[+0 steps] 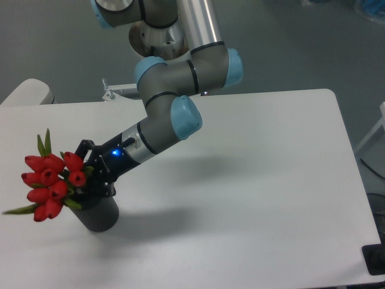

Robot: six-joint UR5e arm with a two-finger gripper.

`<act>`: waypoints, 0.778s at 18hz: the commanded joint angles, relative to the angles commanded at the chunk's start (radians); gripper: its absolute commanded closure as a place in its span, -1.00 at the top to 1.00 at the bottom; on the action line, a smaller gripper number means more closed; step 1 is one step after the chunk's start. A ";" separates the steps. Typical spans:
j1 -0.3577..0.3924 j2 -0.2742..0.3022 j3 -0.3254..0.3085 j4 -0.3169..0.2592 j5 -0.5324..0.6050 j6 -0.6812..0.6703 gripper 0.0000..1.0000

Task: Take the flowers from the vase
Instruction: 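Close the gripper around the tulip stems just above the vase rim, then lift the gripped tulips up and out of the grey vase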

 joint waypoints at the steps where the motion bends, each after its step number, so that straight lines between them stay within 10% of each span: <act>1: 0.003 0.002 0.003 0.000 -0.002 -0.012 -0.71; 14: 0.020 0.055 0.093 0.006 -0.093 -0.230 -0.70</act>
